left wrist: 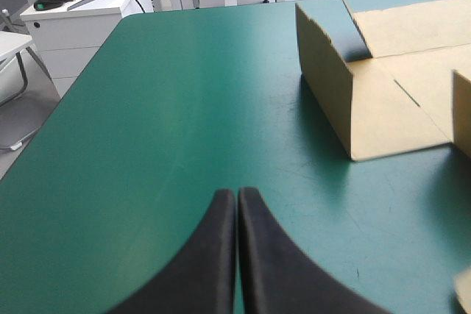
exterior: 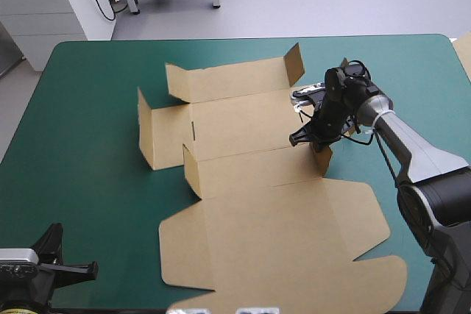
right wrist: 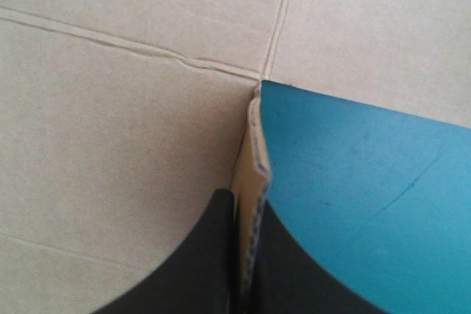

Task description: Fold the box

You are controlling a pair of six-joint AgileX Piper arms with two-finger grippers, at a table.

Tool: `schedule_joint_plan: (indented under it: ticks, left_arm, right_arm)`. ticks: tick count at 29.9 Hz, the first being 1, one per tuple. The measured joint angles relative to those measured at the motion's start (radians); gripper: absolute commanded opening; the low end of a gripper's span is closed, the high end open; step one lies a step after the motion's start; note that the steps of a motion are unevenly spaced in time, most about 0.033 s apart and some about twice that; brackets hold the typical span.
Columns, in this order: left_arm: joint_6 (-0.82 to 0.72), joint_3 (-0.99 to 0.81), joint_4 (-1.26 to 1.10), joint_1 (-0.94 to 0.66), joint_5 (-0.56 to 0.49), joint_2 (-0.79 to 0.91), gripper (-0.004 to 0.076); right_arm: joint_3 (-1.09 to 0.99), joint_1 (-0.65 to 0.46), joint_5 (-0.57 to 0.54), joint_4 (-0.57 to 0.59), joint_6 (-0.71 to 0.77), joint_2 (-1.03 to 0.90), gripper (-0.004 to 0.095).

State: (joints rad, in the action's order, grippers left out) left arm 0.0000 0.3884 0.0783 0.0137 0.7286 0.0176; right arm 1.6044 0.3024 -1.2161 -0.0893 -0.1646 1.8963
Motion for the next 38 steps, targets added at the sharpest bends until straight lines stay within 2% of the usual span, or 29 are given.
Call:
schedule_joint_plan:
  ticks: [10,13,19,27,38]
  left_arm:
    - [0.000,0.000,0.000,0.000,0.000,0.000,-0.0008]
    - [0.000,0.000,0.000,0.000,0.000,0.000,-0.0008]
    - [0.000,0.000,0.000,0.000,0.000,0.000,-0.0008]
    - [0.000,0.000,0.000,0.000,0.000,0.000,-0.0008]
    - [0.000,0.000,0.000,0.000,0.000,0.000,-0.0008]
  right_arm:
    - [0.187,0.000,-0.017,-0.006,-0.299,0.004,-0.0021]
    - [0.241,0.000,-0.017,-0.027,-0.442,0.004,-0.0021]
    - [0.268,0.010,0.006,-0.070,-0.615,0.004,-0.0021]
    - [0.270,0.085,0.068,-0.085,-0.861,0.029,-0.0021]
    - [0.270,0.178,0.180,-0.096,-1.040,0.121,-0.0013]
